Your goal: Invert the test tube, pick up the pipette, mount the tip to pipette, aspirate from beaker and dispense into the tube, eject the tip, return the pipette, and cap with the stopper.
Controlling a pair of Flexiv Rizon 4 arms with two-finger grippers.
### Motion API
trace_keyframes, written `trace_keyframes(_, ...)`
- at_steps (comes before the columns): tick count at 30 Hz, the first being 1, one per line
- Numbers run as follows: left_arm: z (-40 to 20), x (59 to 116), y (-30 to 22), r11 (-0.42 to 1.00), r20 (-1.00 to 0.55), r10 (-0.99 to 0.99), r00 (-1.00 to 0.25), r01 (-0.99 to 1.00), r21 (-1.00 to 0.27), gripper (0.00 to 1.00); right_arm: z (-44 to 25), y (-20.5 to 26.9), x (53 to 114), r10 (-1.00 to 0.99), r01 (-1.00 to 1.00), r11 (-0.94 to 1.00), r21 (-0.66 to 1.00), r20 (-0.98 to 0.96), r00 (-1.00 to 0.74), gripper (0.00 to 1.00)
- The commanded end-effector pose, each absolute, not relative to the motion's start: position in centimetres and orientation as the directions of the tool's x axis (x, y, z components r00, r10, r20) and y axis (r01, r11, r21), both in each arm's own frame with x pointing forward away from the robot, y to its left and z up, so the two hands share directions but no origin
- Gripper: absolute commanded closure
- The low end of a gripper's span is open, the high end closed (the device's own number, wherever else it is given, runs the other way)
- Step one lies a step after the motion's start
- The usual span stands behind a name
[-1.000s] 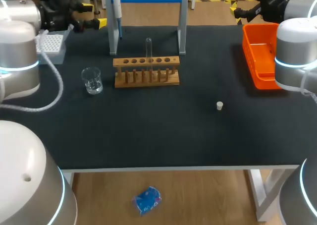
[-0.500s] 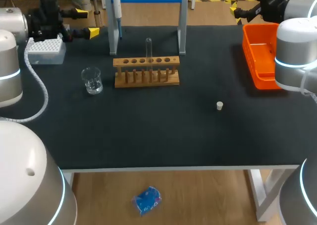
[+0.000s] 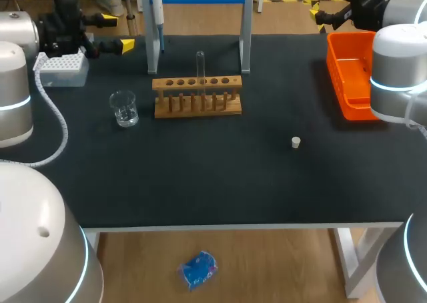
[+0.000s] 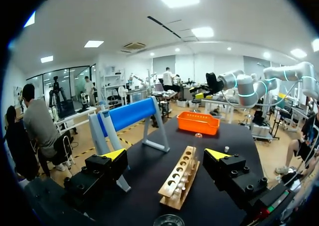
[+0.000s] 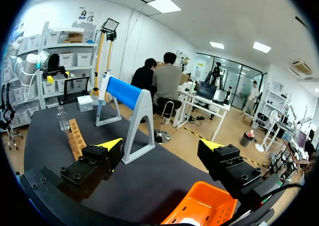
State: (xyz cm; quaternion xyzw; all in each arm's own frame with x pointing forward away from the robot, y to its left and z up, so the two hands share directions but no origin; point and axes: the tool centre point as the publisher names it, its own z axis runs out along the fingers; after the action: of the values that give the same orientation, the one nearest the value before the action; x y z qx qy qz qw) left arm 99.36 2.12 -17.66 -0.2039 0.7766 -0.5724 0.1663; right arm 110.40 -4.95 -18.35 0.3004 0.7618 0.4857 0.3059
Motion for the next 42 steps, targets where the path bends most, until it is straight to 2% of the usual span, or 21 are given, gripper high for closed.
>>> trace_keyframes(1, -17.6, 99.3, 2.2, 0.261, -0.024, -0.507, -0.861, -0.127, -0.957, 0.0, -18.4, -5.0, 110.4, 0.755, 0.16, 0.347, 0.924, -0.174, -0.633, 0.0)
trace_keyframes(15, -17.6, 99.3, 2.2, 0.261, -0.024, -0.507, -0.861, -0.127, -0.957, 0.0, -18.4, -5.0, 110.4, 0.755, 0.16, 0.347, 0.924, -0.174, -0.633, 0.0)
trace_keyframes(30, -18.6, 97.7, 0.5, 0.318, -0.072, -0.364, -0.929, -0.051, -0.947, 0.0, -18.4, -5.0, 110.4, 0.755, 0.16, 0.347, 0.924, -0.174, -0.633, 0.0)
trace_keyframes(42, -18.7, 97.7, 0.4, 0.317, -0.064, -0.373, -0.926, -0.062, -0.946, 0.0, -18.4, -5.4, 110.7, 0.733, 0.138, 0.359, 0.923, -0.187, -0.654, 0.0)
